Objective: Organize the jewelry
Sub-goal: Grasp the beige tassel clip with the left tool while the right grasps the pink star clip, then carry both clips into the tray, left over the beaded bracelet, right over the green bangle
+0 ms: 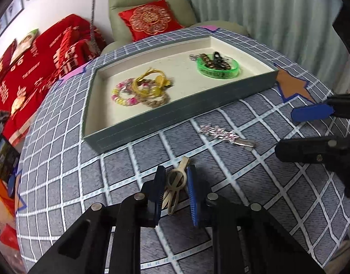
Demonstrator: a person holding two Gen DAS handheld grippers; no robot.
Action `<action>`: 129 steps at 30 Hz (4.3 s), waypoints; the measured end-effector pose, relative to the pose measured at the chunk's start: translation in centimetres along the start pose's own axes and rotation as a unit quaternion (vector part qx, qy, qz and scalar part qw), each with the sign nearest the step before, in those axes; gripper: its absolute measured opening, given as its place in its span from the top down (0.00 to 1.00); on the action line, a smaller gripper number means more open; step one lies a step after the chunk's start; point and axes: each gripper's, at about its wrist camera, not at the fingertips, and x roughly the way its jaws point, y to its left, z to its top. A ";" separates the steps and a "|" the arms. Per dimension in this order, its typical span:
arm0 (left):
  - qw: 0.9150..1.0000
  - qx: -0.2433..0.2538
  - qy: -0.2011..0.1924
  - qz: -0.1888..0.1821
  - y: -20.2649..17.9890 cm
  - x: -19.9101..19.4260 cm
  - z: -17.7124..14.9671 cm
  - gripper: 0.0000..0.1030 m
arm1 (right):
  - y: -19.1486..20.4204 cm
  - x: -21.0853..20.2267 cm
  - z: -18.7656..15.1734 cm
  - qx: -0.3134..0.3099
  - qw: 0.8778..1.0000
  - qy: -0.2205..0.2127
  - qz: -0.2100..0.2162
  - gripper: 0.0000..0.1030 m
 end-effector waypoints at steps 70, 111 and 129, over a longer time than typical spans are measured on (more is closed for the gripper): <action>0.993 -0.114 -0.024 -0.010 4.2 -3.2 -1.6 0.71 | 0.4 1.1 -0.2 0.002 0.999 0.025 -0.022 0.70; 0.989 -0.137 -0.055 -0.006 4.5 -4.9 1.7 0.71 | -2.5 -6.3 3.4 0.062 0.996 -0.069 -0.014 0.82; 0.989 -0.136 -0.060 0.020 6.0 0.0 9.8 0.71 | -5.2 -1.5 11.2 0.098 0.992 -0.076 -0.002 0.82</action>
